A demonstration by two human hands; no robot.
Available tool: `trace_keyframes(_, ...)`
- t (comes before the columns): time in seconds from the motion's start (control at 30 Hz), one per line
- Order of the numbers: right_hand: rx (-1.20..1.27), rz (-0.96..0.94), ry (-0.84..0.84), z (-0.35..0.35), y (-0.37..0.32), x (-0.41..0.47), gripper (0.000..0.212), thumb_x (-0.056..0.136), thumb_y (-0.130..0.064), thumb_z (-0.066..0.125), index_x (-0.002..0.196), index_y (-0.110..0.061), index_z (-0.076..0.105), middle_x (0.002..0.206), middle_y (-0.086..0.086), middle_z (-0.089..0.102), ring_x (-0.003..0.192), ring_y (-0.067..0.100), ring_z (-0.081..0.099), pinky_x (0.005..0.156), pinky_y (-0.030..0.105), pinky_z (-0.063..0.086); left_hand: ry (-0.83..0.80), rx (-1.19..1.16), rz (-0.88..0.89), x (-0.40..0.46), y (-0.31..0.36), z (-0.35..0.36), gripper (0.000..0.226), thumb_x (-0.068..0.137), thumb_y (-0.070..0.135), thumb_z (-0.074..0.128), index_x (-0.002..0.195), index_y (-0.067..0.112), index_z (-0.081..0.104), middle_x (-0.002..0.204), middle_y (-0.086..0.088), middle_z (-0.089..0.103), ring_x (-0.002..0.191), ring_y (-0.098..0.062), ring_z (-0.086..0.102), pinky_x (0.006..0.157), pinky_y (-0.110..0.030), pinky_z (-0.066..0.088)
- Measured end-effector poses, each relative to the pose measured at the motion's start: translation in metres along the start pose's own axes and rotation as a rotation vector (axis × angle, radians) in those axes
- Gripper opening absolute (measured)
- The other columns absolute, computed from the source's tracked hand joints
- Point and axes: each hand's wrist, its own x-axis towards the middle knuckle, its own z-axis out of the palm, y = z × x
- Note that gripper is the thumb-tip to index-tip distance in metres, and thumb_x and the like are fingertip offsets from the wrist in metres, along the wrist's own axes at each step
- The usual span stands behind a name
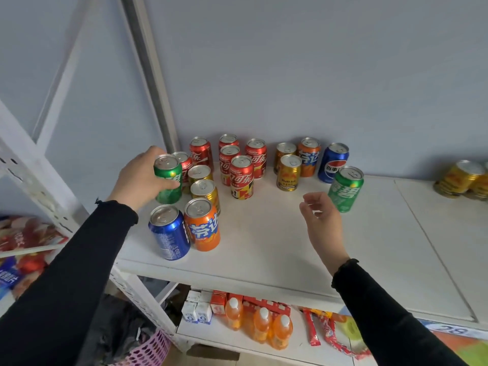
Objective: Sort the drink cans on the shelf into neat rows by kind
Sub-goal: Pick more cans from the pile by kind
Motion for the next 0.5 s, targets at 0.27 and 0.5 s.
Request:
trace_keyframes(0.27, 0.121, 0.125, 0.395, -0.031, 0.019, 0.011, 0.035, 0.086, -0.019, 0.075, 0.109, -0.014, 0.048, 0.108, 0.004, 0.052, 0.096, 0.022, 0.054, 0.077, 0.026, 0.048, 0.191, -0.057, 0.270, -0.004, 0.100, -0.035, 0.068, 0.071, 0.032, 0.087, 0.127, 0.027, 0.049, 0.122, -0.003, 0.059, 0.108, -0.025, 0.056, 0.088, -0.044, 0.048)
trace_keyframes(0.5, 0.000, 0.228, 0.206, -0.041, 0.050, 0.047, 0.094, 0.075, -0.030, 0.086, 0.149, -0.018, 0.030, 0.147, 0.005, 0.040, 0.136, 0.024, 0.038, 0.111, 0.044, 0.041, 0.051, -0.202, 0.307, -0.005, 0.161, 0.005, 0.072, 0.071, 0.038, 0.086, 0.130, 0.027, 0.046, 0.125, 0.005, 0.060, 0.108, -0.018, 0.058, 0.087, -0.039, 0.052)
